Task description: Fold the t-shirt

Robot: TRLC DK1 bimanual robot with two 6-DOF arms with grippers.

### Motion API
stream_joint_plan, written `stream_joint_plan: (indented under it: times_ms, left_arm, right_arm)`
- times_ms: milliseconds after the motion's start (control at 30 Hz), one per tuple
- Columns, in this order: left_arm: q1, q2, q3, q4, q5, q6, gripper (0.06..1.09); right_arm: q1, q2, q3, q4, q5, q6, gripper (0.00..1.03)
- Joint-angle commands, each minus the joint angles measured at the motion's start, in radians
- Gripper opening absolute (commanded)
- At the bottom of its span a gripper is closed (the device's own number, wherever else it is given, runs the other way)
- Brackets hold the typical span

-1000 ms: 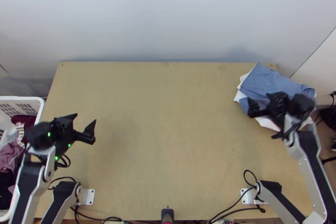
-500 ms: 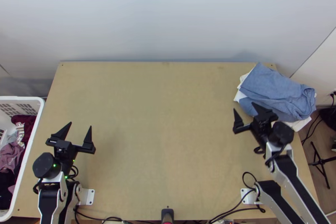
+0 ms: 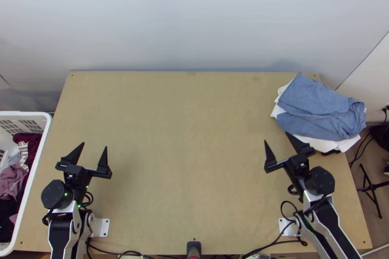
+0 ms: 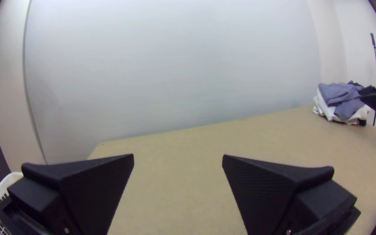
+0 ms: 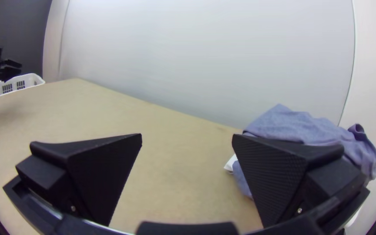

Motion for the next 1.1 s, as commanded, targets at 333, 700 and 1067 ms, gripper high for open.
stream_joint_plan:
  times_ms: [333,700,1067]
  left_arm:
    - [0.028,-0.006,-0.014,-0.046,0.001,0.034,1.05]
    - [0.026,-0.004,-0.011,-0.064,0.001,0.029,1.05]
    - [0.041,-0.004,-0.011,-0.063,0.001,0.094,1.05]
  right_arm:
    - [0.045,-0.445,-0.072,-0.315,0.017,-0.090,0.99]
    - [0.046,-0.447,-0.072,-0.317,0.019,-0.084,0.99]
    - [0.046,-0.447,-0.072,-0.317,0.019,-0.085,0.99]
